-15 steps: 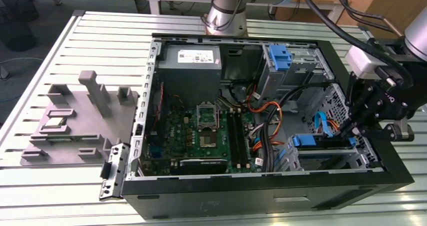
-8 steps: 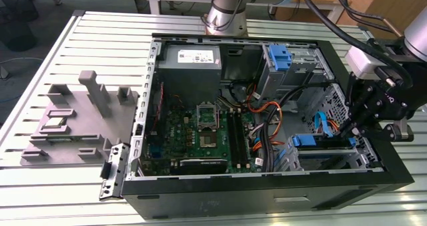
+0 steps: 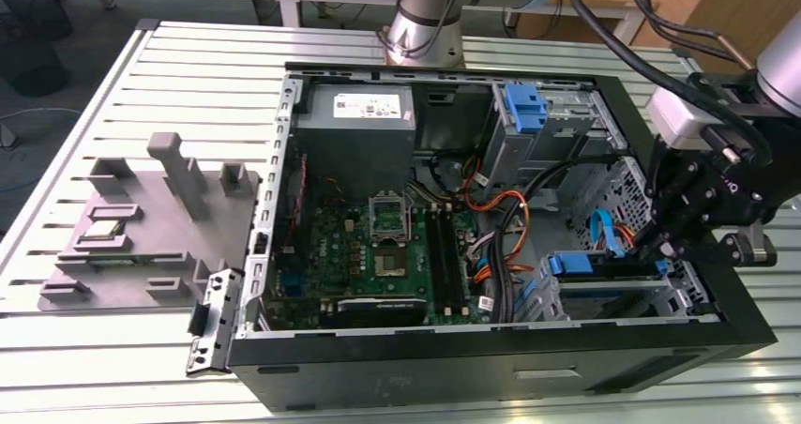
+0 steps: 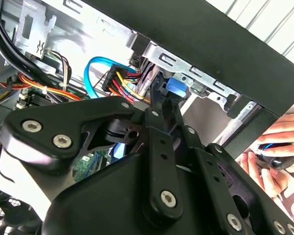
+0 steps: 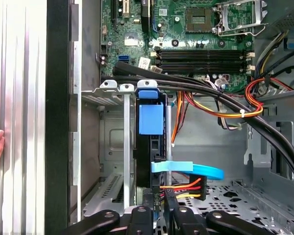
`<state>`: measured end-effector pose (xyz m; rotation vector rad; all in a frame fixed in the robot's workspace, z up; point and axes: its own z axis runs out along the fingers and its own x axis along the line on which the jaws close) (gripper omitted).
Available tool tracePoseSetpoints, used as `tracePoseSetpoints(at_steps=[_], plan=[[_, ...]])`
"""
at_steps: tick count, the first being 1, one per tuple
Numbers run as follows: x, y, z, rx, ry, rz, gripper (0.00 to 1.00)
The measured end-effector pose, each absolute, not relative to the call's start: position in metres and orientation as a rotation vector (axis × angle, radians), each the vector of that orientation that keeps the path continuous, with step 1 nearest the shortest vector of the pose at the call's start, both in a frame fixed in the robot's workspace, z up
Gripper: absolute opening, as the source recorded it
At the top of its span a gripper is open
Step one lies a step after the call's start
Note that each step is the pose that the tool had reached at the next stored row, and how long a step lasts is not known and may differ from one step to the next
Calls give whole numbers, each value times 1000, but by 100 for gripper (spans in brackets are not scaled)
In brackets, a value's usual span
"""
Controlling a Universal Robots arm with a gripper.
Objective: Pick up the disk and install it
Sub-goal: 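Insert the second disk wire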
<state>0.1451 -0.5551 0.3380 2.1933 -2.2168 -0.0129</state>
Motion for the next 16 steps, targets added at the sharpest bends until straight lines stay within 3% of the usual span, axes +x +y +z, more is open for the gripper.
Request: tracePoseSetpoints(at_steps=[16], plan=[[139,-553,332,2192,-2215,-2,24]])
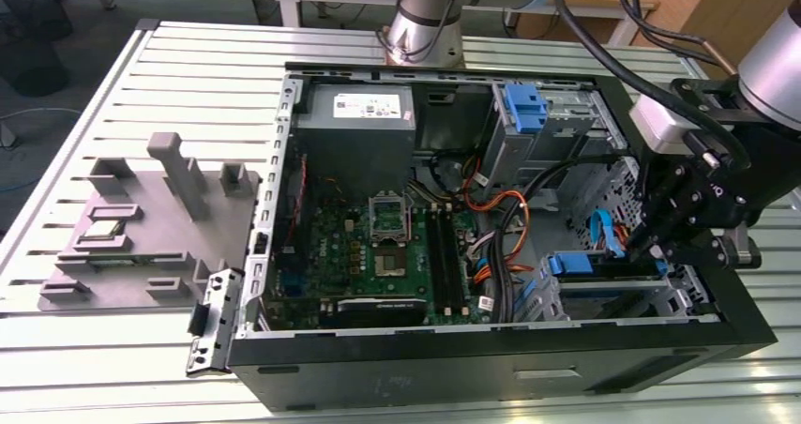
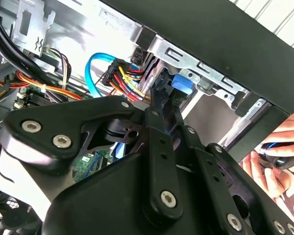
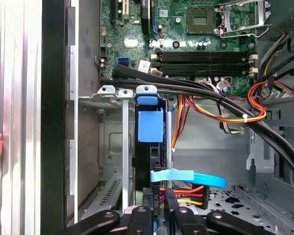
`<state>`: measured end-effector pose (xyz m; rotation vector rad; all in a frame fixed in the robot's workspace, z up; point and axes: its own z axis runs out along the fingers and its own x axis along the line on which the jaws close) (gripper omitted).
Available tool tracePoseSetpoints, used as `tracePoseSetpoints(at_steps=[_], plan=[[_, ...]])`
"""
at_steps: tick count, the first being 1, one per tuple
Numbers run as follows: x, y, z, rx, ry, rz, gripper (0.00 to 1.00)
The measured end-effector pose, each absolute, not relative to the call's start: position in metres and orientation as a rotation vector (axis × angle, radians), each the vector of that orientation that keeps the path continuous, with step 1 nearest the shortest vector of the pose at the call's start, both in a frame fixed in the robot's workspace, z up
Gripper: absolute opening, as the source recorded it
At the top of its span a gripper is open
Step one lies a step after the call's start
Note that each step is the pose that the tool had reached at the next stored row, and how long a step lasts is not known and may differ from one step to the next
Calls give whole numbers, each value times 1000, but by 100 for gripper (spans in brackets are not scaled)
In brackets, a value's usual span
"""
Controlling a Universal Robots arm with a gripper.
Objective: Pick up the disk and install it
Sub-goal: 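Insert the second disk wire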
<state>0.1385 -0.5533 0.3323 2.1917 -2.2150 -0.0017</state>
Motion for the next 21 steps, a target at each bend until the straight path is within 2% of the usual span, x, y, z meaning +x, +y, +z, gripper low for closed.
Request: tracePoseSetpoints(at_steps=[17,18,19,21], plan=[[138,-553,331,2192,-2215,-1,24],[138,-553,331,2192,-2215,-1,23],[138,-553,331,2192,-2215,-1,17],[138,-553,331,2192,-2215,-1,16]])
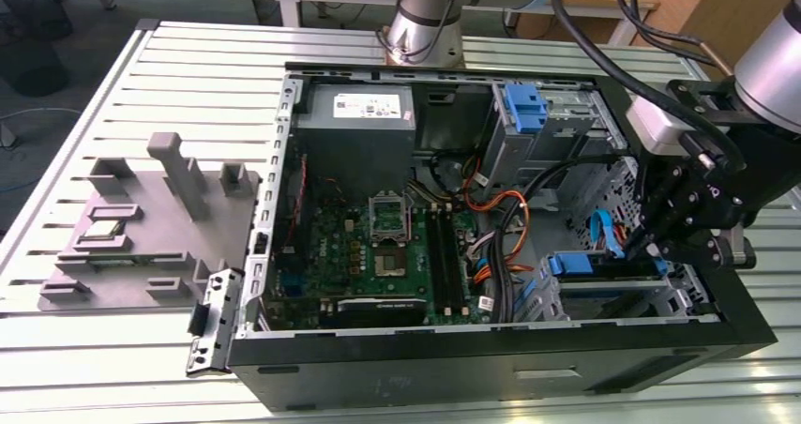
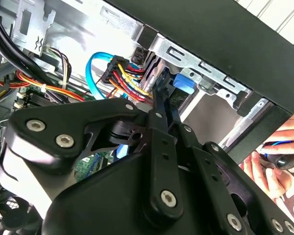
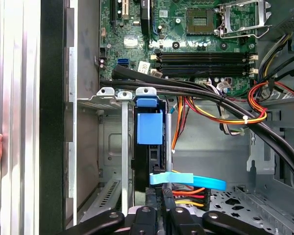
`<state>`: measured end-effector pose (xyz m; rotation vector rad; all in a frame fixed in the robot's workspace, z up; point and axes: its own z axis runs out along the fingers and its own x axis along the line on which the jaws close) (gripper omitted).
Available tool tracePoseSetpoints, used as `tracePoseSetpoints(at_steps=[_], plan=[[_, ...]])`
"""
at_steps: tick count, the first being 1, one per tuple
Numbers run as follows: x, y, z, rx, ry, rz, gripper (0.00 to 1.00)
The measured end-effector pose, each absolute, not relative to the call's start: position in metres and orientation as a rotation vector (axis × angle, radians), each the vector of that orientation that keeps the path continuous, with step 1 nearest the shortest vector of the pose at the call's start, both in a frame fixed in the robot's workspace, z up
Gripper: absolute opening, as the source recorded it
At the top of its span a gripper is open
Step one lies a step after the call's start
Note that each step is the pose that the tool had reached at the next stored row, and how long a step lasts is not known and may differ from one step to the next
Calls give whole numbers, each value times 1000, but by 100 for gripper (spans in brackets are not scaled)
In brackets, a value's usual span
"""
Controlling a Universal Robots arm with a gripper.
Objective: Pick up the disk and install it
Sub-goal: 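Insert the second disk wire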
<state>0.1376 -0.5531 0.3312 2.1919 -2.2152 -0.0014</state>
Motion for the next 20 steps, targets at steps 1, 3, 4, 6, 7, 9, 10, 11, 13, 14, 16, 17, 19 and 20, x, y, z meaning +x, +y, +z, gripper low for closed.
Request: tracePoseSetpoints(at_steps=[1,3,4,6,7,9,10,11,13,14,16,17,19,20], plan=[[138,-553,331,2192,-2215,-1,16],[138,-553,331,2192,-2215,-1,16],[138,-553,331,2192,-2215,-1,16],[138,-553,330,2192,-2215,-2,16],[138,-553,329,2192,-2215,-1,16],[138,-553,329,2192,-2215,-1,16],[138,-553,329,2192,-2215,-1,16],[138,-553,329,2192,-2215,-1,16],[138,-553,329,2192,-2215,-1,16],[138,-553,328,2192,-2215,-1,16],[138,-553,328,2192,-2215,-1,16],[138,-553,328,2192,-2215,-1,16],[138,-553,328,2192,-2215,-1,16],[138,-553,328,2192,-2215,-1,16]])
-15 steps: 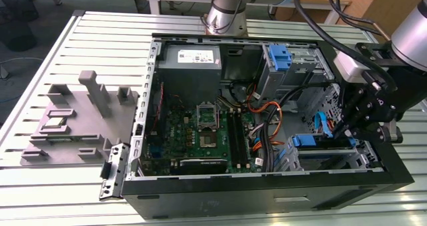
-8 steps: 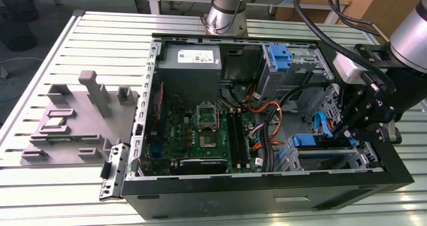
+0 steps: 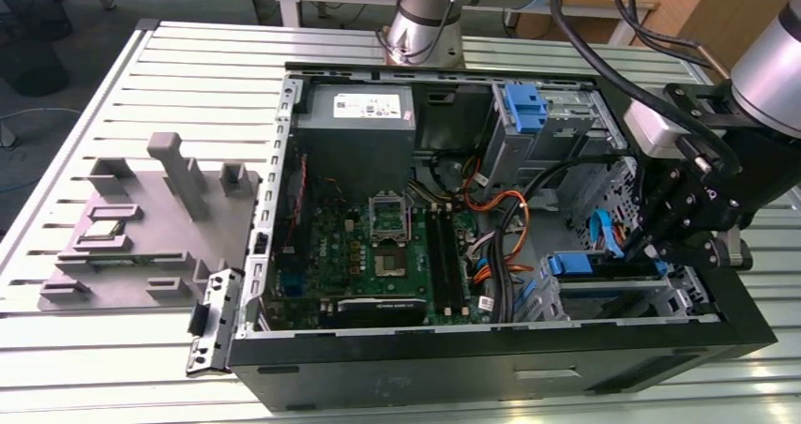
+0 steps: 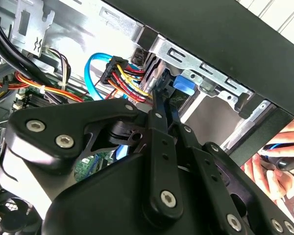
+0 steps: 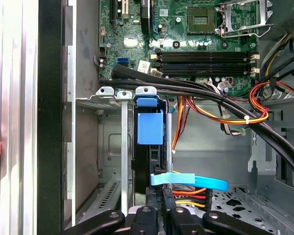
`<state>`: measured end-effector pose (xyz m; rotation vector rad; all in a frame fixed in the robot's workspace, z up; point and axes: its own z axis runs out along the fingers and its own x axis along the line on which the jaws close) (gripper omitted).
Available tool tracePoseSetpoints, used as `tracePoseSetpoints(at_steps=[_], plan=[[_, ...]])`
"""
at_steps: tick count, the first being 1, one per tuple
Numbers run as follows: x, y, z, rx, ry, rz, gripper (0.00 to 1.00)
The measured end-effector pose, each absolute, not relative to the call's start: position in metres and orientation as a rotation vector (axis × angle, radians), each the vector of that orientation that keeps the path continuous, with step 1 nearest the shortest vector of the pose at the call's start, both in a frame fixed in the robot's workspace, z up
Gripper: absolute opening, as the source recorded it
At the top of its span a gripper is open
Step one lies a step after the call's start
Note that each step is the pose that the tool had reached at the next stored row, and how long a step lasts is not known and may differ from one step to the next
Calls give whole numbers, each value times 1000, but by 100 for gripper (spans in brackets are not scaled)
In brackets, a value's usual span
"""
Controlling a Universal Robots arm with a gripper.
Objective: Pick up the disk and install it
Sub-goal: 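Insert the second disk wire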
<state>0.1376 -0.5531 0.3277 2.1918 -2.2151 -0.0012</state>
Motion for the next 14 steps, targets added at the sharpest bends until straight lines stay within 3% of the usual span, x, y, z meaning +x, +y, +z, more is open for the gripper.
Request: tracePoseSetpoints(at_steps=[5,6,14], plan=[[138,-553,327,2192,-2215,-2,18],[138,-553,327,2192,-2215,-2,24],[138,-553,338,2192,-2215,-1,24]])
